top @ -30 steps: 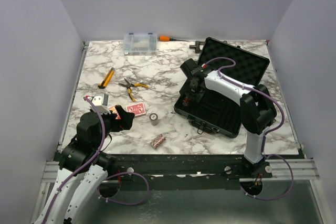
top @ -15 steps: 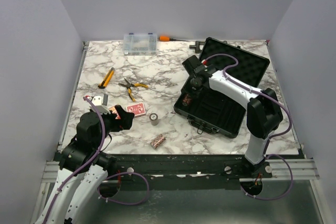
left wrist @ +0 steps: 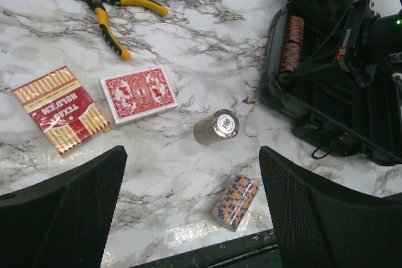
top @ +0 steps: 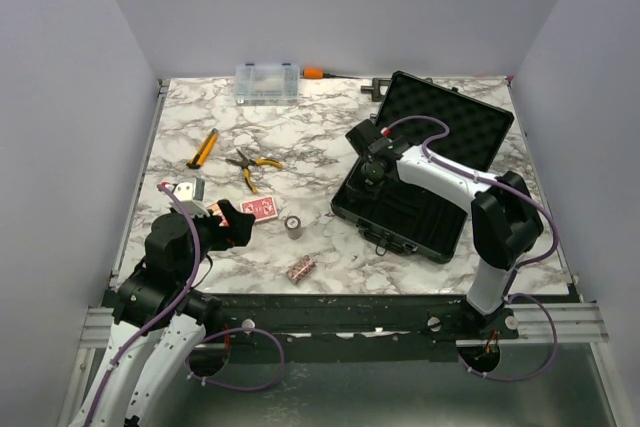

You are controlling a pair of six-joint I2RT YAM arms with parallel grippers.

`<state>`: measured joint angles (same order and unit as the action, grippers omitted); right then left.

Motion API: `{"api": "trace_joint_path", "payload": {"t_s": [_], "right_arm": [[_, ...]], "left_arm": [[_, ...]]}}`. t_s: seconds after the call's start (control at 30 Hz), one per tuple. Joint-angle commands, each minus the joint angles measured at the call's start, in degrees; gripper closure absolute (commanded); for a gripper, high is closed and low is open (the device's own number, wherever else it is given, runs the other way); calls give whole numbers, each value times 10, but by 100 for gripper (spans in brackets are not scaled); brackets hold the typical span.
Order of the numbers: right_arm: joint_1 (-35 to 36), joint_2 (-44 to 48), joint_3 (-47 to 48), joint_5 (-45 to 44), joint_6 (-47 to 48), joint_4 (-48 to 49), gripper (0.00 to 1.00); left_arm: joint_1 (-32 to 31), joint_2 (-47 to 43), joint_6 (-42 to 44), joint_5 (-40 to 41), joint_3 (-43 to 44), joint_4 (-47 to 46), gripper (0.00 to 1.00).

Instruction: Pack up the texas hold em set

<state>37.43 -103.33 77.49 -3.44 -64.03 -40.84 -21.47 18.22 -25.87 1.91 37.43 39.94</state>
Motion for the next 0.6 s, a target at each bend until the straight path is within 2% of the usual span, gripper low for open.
{"api": "trace_joint_path", "payload": {"t_s": [0.0,0.33,0.57], "right_arm": [[3,-8,6,-15,4,14,99],[2,-41,34,-61,26,5,100],[2,-47,53,-62,44,-5,99]], "left_arm": [[3,-2,6,-13,-7,-8,14],[3,0,6,-14,-7,-8,14],[3,2,6,-12,-8,-9,14]]}}
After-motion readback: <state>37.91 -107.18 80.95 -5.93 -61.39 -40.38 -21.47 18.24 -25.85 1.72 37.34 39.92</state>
